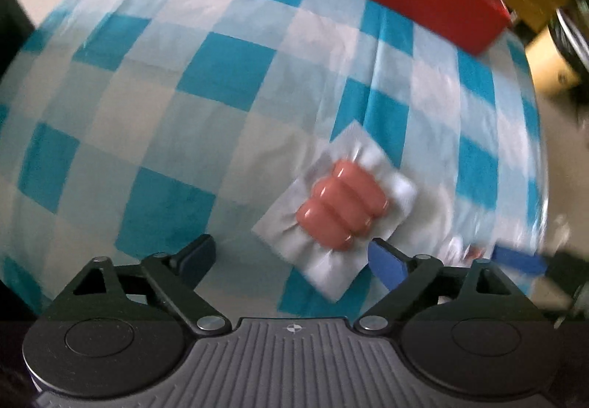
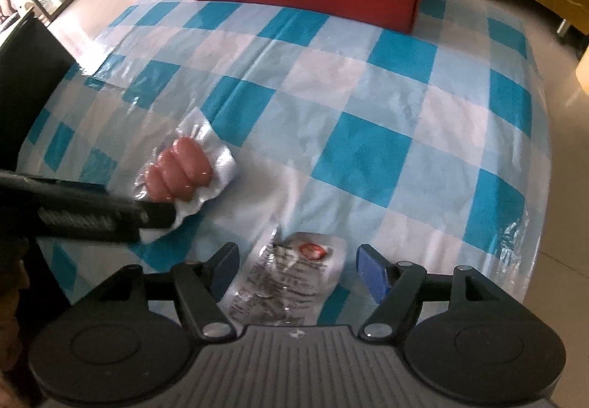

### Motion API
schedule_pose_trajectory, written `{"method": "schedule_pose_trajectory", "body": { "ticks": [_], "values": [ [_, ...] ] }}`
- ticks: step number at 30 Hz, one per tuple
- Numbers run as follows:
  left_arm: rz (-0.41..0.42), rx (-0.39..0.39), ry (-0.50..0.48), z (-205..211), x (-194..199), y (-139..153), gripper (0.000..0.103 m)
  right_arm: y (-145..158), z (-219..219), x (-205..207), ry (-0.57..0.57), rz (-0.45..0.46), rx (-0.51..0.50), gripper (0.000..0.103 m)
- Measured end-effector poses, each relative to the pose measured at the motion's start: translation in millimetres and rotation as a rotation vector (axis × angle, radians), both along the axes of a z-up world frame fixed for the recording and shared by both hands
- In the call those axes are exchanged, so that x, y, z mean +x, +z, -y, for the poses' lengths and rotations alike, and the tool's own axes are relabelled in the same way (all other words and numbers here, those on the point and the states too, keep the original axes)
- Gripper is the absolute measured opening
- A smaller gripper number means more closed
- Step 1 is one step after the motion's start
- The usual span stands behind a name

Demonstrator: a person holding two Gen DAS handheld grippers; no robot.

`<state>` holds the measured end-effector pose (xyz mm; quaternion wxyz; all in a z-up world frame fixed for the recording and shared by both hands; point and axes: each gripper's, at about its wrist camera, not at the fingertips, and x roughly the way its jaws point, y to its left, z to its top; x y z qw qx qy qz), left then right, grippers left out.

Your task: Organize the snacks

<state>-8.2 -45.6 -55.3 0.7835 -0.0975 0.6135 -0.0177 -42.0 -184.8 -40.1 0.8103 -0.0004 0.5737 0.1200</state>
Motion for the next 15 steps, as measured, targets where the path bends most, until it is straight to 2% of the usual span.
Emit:
{"method": "schedule_pose_trajectory", "body": {
  "ticks": [1, 2, 5, 6, 9, 12, 15],
  "values": [
    [0.003, -0.012, 0.007, 3, 4, 1, 0.095, 0, -2, 0, 0.003, 0.001, -0.008, 0.070],
    [0.015, -0.008, -0.028, 10, 7, 3, 0.095, 0, -4, 0, 0.012, 0.000, -0.017, 0.072],
    [0.053, 0.090, -0.161, 29, 15, 8, 0.095, -1, -7, -2, 0.034, 0.005, -0.023, 0.073],
    [0.054, 0.087, -0.220, 33, 16, 7, 0.095, -1, -5, -2, 0.032, 0.005, -0.014, 0.074],
    [0.036, 0.107, -0.317, 40, 19, 1, 0.096, 0, 1, -2, 0.012, 0.005, 0.021, 0.074],
    [0.073, 0.231, -0.475, 61, 18, -6, 0.095, -2, 1, -5, 0.022, 0.003, 0.013, 0.074],
    [0.066, 0.221, -0.536, 59, 25, -6, 0.094, -2, -1, -11, 0.020, 0.029, -0.001, 0.074]
  ]
}}
